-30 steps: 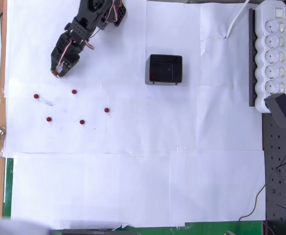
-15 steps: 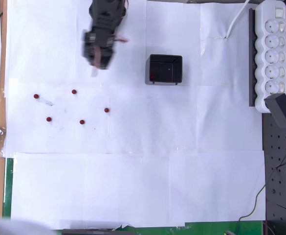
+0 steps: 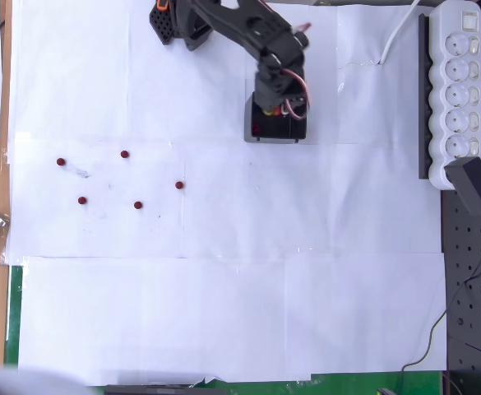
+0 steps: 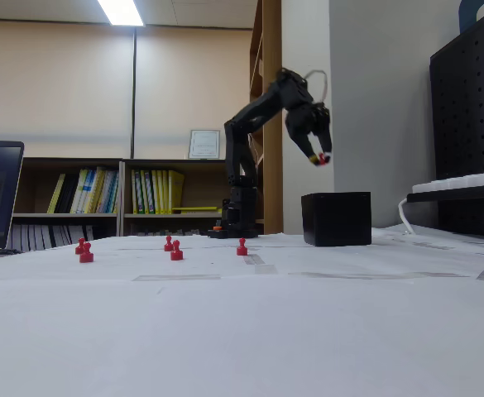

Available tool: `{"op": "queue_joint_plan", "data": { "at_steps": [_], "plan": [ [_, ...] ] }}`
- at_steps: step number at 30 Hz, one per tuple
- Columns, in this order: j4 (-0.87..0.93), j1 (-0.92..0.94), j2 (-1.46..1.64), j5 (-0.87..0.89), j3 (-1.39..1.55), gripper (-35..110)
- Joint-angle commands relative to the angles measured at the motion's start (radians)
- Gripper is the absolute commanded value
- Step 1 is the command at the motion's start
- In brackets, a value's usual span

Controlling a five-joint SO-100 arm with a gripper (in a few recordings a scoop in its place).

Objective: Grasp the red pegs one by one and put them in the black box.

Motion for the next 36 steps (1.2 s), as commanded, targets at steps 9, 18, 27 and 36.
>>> {"op": "queue_joint_plan", "data": {
  "at_steps": [9,18,27,36],
  "plan": [
    [-0.028,-0.035,0.032,-0.021,-0.011,12],
    [0.041,0.005,-0.074,-0.023,0.037,14],
    [0.023,0.483,-0.506,0.179,-0.161,13],
    [-0.624,0.948,-0.736,0.670,-1.112,13]
  ]
}}
